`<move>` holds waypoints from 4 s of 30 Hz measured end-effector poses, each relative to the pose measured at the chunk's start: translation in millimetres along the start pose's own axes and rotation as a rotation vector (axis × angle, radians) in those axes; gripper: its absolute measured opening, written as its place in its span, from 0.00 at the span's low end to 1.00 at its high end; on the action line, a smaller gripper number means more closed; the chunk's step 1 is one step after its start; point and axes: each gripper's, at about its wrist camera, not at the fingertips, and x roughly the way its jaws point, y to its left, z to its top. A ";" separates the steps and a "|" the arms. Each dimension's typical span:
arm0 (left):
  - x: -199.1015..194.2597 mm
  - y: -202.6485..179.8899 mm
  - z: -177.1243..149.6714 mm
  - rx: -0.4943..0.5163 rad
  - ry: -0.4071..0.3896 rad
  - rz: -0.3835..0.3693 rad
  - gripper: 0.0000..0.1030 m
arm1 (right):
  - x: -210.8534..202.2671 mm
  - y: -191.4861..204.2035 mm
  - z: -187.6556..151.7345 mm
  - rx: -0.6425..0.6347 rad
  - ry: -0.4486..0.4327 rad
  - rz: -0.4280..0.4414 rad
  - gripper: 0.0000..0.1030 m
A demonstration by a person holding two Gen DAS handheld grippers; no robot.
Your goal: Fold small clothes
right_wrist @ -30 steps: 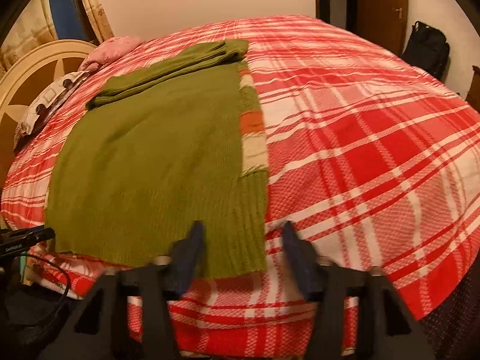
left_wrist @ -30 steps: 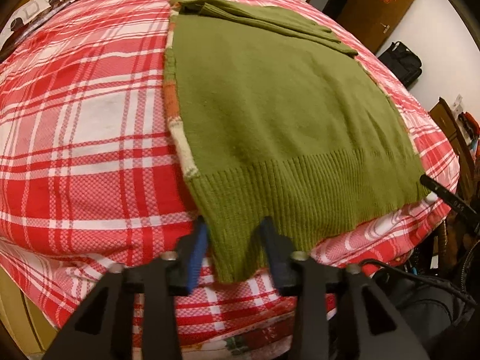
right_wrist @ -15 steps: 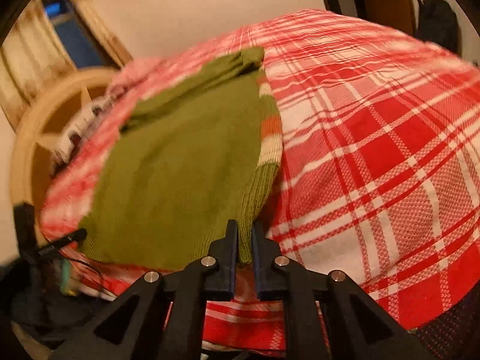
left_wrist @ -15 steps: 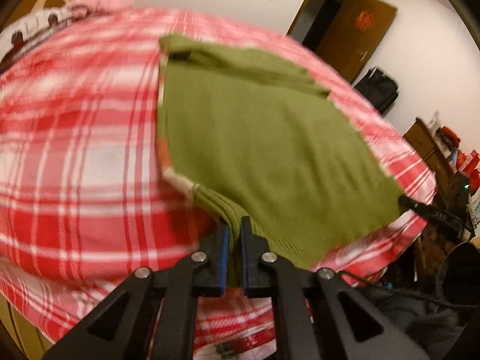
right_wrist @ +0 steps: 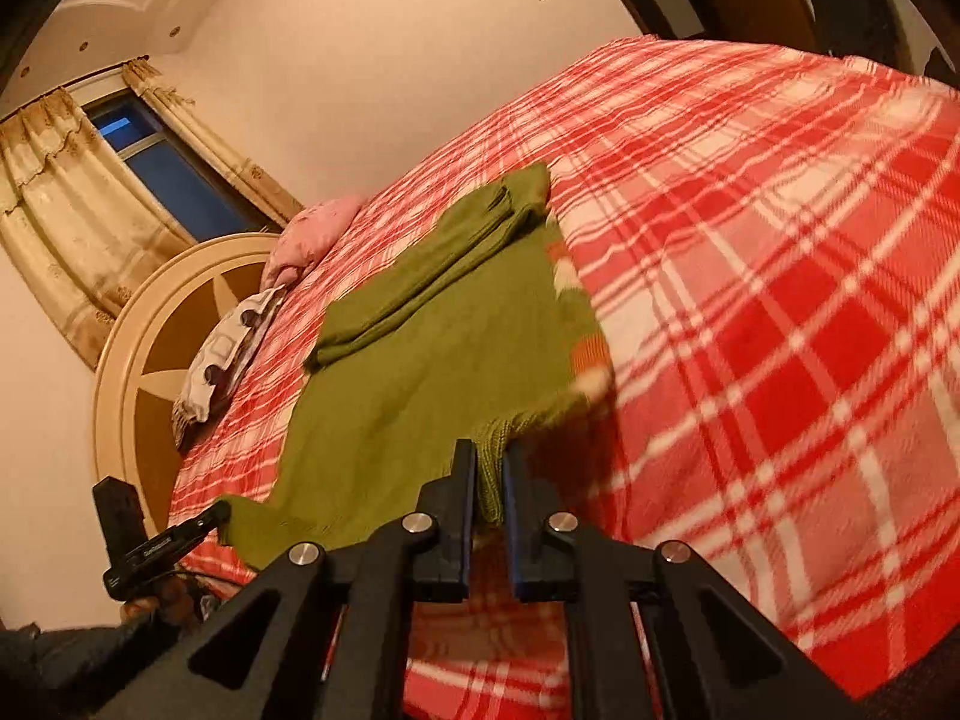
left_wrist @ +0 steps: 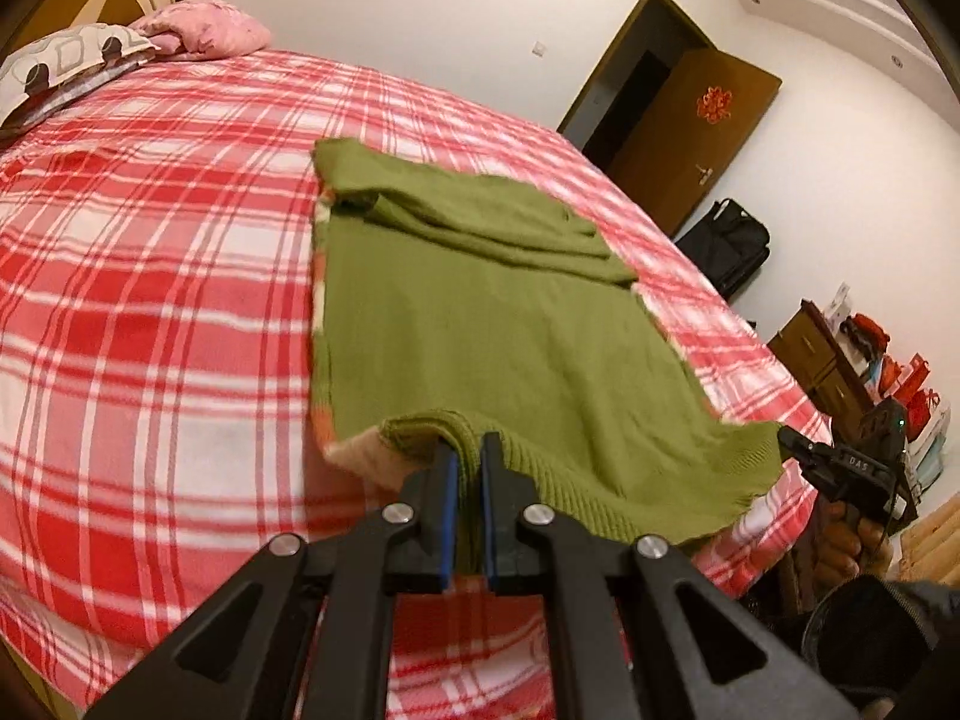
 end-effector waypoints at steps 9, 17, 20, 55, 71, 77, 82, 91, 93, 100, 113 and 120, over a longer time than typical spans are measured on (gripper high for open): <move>3.0 13.2 33.4 -0.034 -0.035 -0.027 0.07 | 13.1 18.8 47.9 -0.021 -0.049 0.024 0.07; 10.2 13.4 69.1 -0.026 -0.079 -0.043 0.07 | 31.7 33.9 86.8 -0.055 -0.071 0.016 0.07; 17.3 13.6 86.0 -0.015 -0.093 -0.032 0.07 | 40.4 40.7 105.2 -0.075 -0.081 0.011 0.07; 158.8 101.6 238.3 -0.191 -0.045 0.016 0.07 | 261.8 57.3 284.7 -0.183 0.010 -0.157 0.07; 176.3 116.9 240.6 -0.185 -0.068 0.164 0.58 | 340.2 6.3 299.5 -0.153 0.061 -0.309 0.63; 148.0 93.1 205.6 -0.072 -0.079 0.185 0.61 | 313.5 24.9 272.0 -0.255 0.089 -0.254 0.62; 166.8 61.7 186.4 0.066 -0.020 0.264 0.62 | 326.8 72.2 244.6 -0.399 0.201 -0.189 0.62; 170.7 84.5 158.9 0.017 0.031 0.290 0.68 | 315.1 13.1 219.3 -0.341 0.226 -0.451 0.62; 165.1 85.3 161.1 0.009 0.032 0.292 0.68 | 295.1 12.4 219.0 -0.329 0.186 -0.446 0.62; 158.4 63.3 217.1 0.122 -0.065 0.340 0.76 | 246.7 15.9 198.7 -0.329 0.140 -0.398 0.55; 227.1 114.5 229.3 0.053 0.039 0.572 0.98 | 229.0 -20.1 155.7 -0.300 0.253 -0.467 0.06; 205.3 124.6 217.9 -0.003 0.025 0.576 0.98 | 226.5 -12.8 149.3 -0.359 0.297 -0.514 0.06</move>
